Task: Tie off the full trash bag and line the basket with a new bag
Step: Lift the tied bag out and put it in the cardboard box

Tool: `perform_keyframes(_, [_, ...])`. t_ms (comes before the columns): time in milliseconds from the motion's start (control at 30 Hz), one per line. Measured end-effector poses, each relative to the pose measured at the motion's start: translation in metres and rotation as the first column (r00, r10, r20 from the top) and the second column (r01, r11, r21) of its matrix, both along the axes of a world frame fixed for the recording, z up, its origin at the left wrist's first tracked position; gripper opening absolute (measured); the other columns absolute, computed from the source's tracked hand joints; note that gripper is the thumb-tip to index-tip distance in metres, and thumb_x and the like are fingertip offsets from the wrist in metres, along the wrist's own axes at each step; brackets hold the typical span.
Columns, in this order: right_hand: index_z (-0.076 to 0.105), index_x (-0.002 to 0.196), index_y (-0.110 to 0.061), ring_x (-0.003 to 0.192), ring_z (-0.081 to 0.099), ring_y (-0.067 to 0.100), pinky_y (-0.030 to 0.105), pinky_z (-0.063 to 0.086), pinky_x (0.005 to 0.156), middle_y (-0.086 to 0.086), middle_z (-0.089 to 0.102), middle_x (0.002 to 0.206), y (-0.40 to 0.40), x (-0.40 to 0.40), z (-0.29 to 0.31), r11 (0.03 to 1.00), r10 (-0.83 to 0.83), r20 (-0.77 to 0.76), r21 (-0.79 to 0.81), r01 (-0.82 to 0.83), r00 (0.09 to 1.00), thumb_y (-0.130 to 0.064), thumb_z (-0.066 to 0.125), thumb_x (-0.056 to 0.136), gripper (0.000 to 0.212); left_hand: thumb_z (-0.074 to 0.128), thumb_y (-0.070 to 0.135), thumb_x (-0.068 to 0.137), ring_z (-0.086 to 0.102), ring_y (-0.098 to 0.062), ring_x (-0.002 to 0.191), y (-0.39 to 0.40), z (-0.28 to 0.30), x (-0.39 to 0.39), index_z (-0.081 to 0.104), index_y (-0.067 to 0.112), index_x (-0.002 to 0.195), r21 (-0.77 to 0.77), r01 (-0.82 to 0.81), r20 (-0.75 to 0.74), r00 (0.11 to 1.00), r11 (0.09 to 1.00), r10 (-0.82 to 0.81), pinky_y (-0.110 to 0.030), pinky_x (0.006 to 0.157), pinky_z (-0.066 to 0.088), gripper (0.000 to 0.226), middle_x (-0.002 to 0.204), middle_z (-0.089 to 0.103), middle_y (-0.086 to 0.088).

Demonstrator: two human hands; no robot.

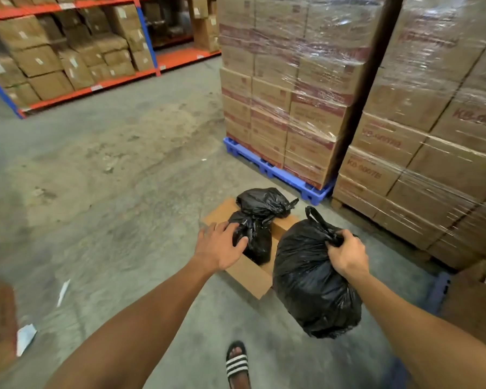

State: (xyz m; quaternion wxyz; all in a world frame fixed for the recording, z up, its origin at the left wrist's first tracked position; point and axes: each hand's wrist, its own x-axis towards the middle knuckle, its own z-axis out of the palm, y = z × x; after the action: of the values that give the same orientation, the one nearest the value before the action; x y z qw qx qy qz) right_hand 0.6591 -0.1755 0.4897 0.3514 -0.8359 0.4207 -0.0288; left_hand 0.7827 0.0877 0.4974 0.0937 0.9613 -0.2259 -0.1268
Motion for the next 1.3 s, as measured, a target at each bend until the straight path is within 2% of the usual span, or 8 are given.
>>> perform_keyframes(200, [0.052, 0.117, -0.015, 0.105, 0.059, 0.039, 0.045, 0.051, 0.089, 0.017, 0.061, 0.119, -0.032, 0.096, -0.045, 0.986, -0.125, -0.067, 0.106, 0.131, 0.990, -0.031, 0.063, 0.087, 0.036, 0.031, 0.063, 0.091, 0.034, -0.025, 0.142, -0.044, -0.035, 0.107, 0.036, 0.029, 0.147, -0.020, -0.043, -0.175, 0.984, 0.999, 0.039, -0.052, 0.116, 0.024, 0.065, 0.153, 0.042, -0.002])
perform_keyframes(400, [0.044, 0.109, -0.018, 0.101, 0.058, 0.039, 0.049, 0.051, 0.089, 0.018, 0.060, 0.114, -0.064, 0.183, -0.098, 0.923, -0.270, -0.134, 0.244, 0.296, 0.953, -0.035, 0.061, 0.086, 0.034, 0.035, 0.060, 0.094, 0.040, -0.027, 0.138, -0.094, -0.067, 0.192, 0.036, 0.026, 0.147, -0.059, -0.088, -0.275, 0.959, 0.994, 0.069, -0.048, 0.111, 0.033, 0.063, 0.149, 0.046, -0.005])
perform_keyframes(500, [0.042, 0.115, -0.014, 0.102, 0.058, 0.041, 0.045, 0.049, 0.087, 0.021, 0.058, 0.118, -0.076, 0.229, -0.133, 0.904, -0.281, -0.187, 0.278, 0.325, 0.941, -0.031, 0.060, 0.089, 0.036, 0.036, 0.059, 0.094, 0.039, -0.026, 0.139, -0.119, -0.092, 0.230, 0.033, 0.026, 0.148, -0.043, -0.102, -0.292, 0.953, 0.994, 0.085, -0.048, 0.112, 0.032, 0.064, 0.150, 0.045, -0.004])
perform_keyframes(733, [0.036, 0.110, -0.015, 0.109, 0.055, 0.044, 0.048, 0.047, 0.090, 0.022, 0.050, 0.127, -0.103, 0.322, -0.245, 0.870, -0.231, -0.326, 0.354, 0.345, 0.917, -0.031, 0.058, 0.092, 0.032, 0.039, 0.055, 0.095, 0.040, -0.028, 0.137, -0.168, -0.173, 0.302, 0.033, 0.024, 0.147, 0.028, -0.089, -0.261, 0.961, 0.996, 0.093, -0.046, 0.113, 0.031, 0.062, 0.149, 0.046, -0.006])
perform_keyframes(967, [0.037, 0.124, -0.014, 0.112, 0.054, 0.044, 0.049, 0.047, 0.091, 0.020, 0.049, 0.131, -0.111, 0.362, -0.343, 0.825, -0.192, -0.420, 0.420, 0.377, 0.887, -0.034, 0.057, 0.092, 0.042, 0.039, 0.057, 0.094, 0.040, -0.028, 0.138, -0.195, -0.248, 0.331, 0.029, 0.025, 0.150, 0.039, -0.132, -0.341, 0.930, 0.990, 0.138, -0.050, 0.113, 0.032, 0.066, 0.152, 0.043, -0.006])
perform_keyframes(1067, [0.038, 0.129, -0.016, 0.115, 0.053, 0.043, 0.049, 0.049, 0.097, 0.018, 0.050, 0.133, -0.108, 0.369, -0.366, 0.757, -0.169, -0.444, 0.513, 0.404, 0.880, -0.035, 0.059, 0.090, 0.048, 0.037, 0.058, 0.094, 0.039, -0.028, 0.139, -0.194, -0.264, 0.330, 0.027, 0.024, 0.152, 0.062, -0.127, -0.359, 0.923, 0.990, 0.140, -0.050, 0.113, 0.033, 0.067, 0.153, 0.042, -0.008])
perform_keyframes(1167, [0.043, 0.137, -0.019, 0.124, 0.049, 0.038, 0.051, 0.044, 0.106, 0.014, 0.049, 0.139, -0.105, 0.370, -0.380, 0.641, -0.067, -0.482, 0.650, 0.408, 0.873, -0.028, 0.061, 0.090, 0.051, 0.037, 0.057, 0.094, 0.035, -0.026, 0.142, -0.191, -0.270, 0.331, 0.024, 0.023, 0.153, 0.091, -0.126, -0.373, 0.916, 0.988, 0.151, -0.050, 0.114, 0.031, 0.069, 0.155, 0.039, -0.007])
perform_keyframes(1300, [0.040, 0.144, -0.018, 0.132, 0.042, 0.034, 0.046, 0.044, 0.105, 0.010, 0.040, 0.148, -0.106, 0.369, -0.364, 0.609, 0.064, -0.503, 0.704, 0.366, 0.862, -0.024, 0.054, 0.096, 0.050, 0.037, 0.058, 0.094, 0.032, -0.026, 0.144, -0.191, -0.262, 0.335, 0.023, 0.024, 0.153, 0.095, -0.126, -0.367, 0.918, 0.987, 0.153, -0.051, 0.115, 0.029, 0.069, 0.155, 0.039, -0.007])
